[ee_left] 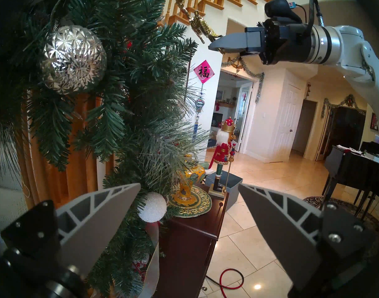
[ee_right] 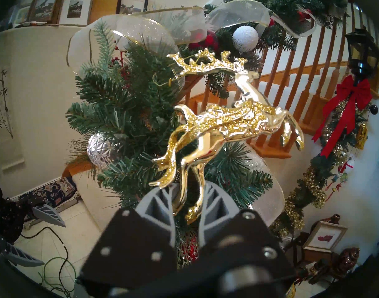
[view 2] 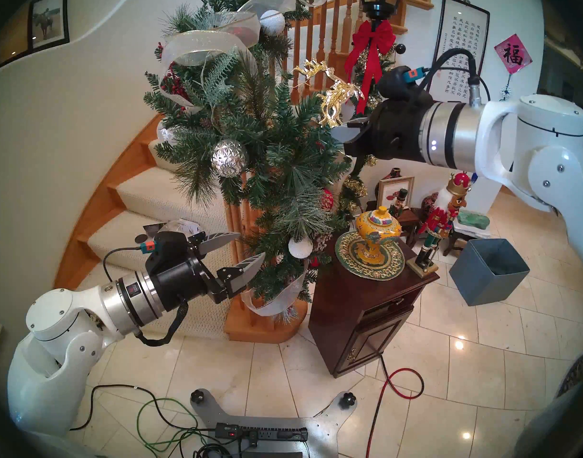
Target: Hang the ornament onto the Christmas-tree-style decoration
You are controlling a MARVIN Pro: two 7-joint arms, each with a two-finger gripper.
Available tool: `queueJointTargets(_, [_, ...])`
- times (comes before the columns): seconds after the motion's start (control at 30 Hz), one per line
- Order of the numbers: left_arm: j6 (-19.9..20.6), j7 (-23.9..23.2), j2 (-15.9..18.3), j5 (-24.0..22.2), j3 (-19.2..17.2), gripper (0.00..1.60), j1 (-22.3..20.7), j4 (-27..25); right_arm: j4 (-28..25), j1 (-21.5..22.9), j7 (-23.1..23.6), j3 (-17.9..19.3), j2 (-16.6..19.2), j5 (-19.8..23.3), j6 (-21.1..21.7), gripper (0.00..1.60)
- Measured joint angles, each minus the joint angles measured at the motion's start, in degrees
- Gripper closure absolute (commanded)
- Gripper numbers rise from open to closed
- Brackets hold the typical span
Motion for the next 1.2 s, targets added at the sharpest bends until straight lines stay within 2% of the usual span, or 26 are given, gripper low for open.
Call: queueJointTargets(1.2, [0.0, 0.0, 0.0, 0.0, 0.0, 0.0, -0.04, -0.03, 1.3, 2.4, 0.75, -3.77, -2.92, 0.03, 0.09, 1.6])
